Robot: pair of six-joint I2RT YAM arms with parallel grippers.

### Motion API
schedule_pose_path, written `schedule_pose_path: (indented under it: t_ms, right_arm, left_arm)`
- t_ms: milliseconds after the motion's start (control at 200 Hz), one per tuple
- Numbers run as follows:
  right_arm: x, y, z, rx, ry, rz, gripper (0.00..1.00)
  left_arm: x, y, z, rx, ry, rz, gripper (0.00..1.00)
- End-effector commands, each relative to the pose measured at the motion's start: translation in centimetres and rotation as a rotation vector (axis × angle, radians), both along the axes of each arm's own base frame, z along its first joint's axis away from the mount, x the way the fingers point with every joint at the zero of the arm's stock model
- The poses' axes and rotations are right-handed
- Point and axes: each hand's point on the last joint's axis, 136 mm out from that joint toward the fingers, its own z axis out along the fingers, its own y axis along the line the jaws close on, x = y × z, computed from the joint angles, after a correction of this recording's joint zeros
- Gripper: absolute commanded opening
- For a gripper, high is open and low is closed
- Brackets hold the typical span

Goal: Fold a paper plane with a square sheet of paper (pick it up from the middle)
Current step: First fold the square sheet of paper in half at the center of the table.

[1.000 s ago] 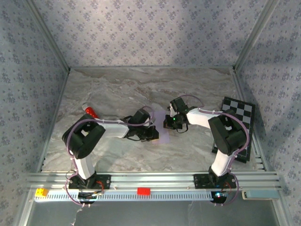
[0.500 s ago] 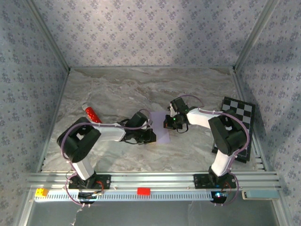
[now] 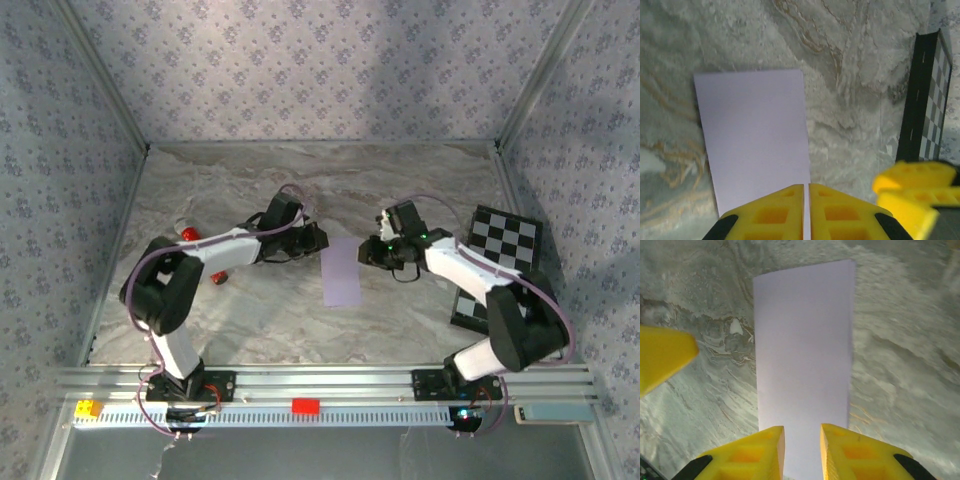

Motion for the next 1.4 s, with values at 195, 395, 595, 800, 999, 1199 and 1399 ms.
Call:
schedule_pose_path:
  t_ms: [195, 395, 595, 800, 999, 1199, 1399]
  right_arm:
    - [-5.8, -0.9, -3.5, 0.096, 0.24, -0.049, 0.26]
    - [-6.6, -0.9, -4.2, 0.107, 0.275, -0.057, 0.28]
    - [-7.3, -0.8, -4.7, 0.097, 0.298, -0.033, 0.31]
    - [-8.1, 0.2, -5.2, 0.098, 0.33, 0.006, 0.34]
    - [-8.3, 0.4, -5.9, 0.09, 0.353, -0.012, 0.39]
    - [-7.9, 1.3, -5.7, 0.137, 0.365, -0.007, 0.41]
    - [-7.0, 2.2, -5.7, 0.189, 0.366, -0.013, 0.41]
  left_arm:
    - [2.9, -1.8, -2.8, 0.008, 0.064, -0.043, 0.12]
    - [3.6, -1.8, -4.4, 0.025, 0.09, -0.043, 0.12]
    - [2.9, -0.8, -6.9, 0.079, 0.125, -0.038, 0.11]
    - [1.6, 0.1, -9.5, 0.097, 0.168, -0.031, 0.11]
    - [0.7, 0.7, -11.0, 0.103, 0.196, -0.019, 0.11]
    - [0.7, 0.6, -11.0, 0.096, 0.194, -0.022, 0.11]
    - [1.0, 0.2, -10.7, 0.085, 0.189, -0.028, 0.11]
